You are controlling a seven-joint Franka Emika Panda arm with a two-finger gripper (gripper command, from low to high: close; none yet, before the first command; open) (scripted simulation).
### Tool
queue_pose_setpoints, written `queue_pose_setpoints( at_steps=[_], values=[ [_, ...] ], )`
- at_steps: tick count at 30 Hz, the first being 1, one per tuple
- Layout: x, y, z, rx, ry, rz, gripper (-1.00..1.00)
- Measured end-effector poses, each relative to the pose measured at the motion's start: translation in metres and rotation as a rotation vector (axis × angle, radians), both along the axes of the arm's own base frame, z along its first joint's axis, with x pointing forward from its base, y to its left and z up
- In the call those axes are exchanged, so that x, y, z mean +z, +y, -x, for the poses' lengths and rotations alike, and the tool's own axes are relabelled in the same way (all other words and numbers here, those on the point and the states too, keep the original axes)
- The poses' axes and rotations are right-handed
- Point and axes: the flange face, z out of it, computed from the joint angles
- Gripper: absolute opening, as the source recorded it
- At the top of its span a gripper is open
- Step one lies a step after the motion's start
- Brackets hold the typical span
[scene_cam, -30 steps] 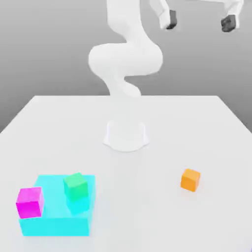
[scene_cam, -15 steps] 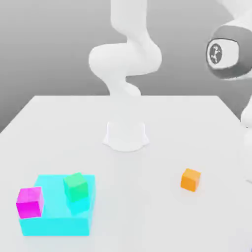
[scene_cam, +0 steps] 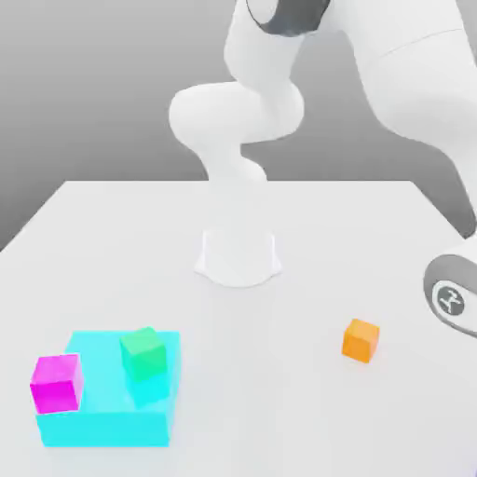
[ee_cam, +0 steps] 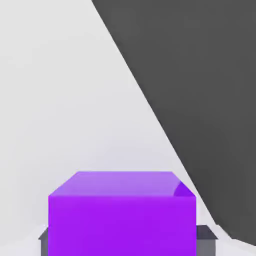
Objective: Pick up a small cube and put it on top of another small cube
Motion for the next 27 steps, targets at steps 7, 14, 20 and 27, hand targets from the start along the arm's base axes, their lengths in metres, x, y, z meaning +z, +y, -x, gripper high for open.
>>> queue_pose_setpoints(
  at_steps=[7, 14, 20, 27],
  values=[
    [0.065, -0.024, -0.006, -0.048, -0.005, 0.008, -1.00],
    [0.124, -0.193, -0.011, -0.402, -0.025, 0.043, -1.00],
    [0.158, -0.341, 0.033, -0.754, -0.022, 0.044, -1.00],
    [0.176, -0.437, 0.124, -1.083, -0.003, 0.007, -1.00]
  ],
)
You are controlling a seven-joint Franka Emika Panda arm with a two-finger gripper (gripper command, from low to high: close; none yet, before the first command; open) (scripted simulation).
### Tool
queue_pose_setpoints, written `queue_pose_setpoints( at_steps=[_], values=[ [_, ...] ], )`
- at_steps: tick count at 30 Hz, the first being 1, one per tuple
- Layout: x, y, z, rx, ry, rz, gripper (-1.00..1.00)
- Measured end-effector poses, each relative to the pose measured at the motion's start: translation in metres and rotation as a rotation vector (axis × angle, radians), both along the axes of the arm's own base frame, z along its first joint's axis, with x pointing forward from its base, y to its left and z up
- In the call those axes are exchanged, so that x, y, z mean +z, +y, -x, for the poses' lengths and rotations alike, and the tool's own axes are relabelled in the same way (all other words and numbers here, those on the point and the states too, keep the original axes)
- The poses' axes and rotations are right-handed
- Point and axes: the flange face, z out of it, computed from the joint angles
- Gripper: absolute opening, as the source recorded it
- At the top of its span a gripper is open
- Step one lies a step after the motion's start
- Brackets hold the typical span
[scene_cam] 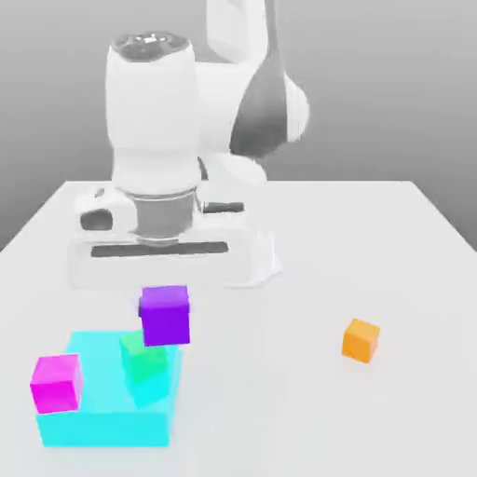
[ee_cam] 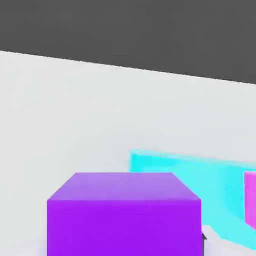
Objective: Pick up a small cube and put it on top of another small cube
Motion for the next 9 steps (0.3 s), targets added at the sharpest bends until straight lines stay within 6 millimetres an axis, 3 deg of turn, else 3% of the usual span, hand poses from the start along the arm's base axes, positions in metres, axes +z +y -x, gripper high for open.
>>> queue_pose_setpoints(
  at_steps=[5, 6, 9],
  values=[
    [-0.051, -0.010, 0.012, -0.045, -0.001, -0.010, -1.00],
    [-0.060, -0.010, 0.013, -0.046, -0.001, -0.008, 1.00],
    [-0.060, -0.010, 0.013, -0.046, -0.001, -0.008, 1.00]
  ],
)
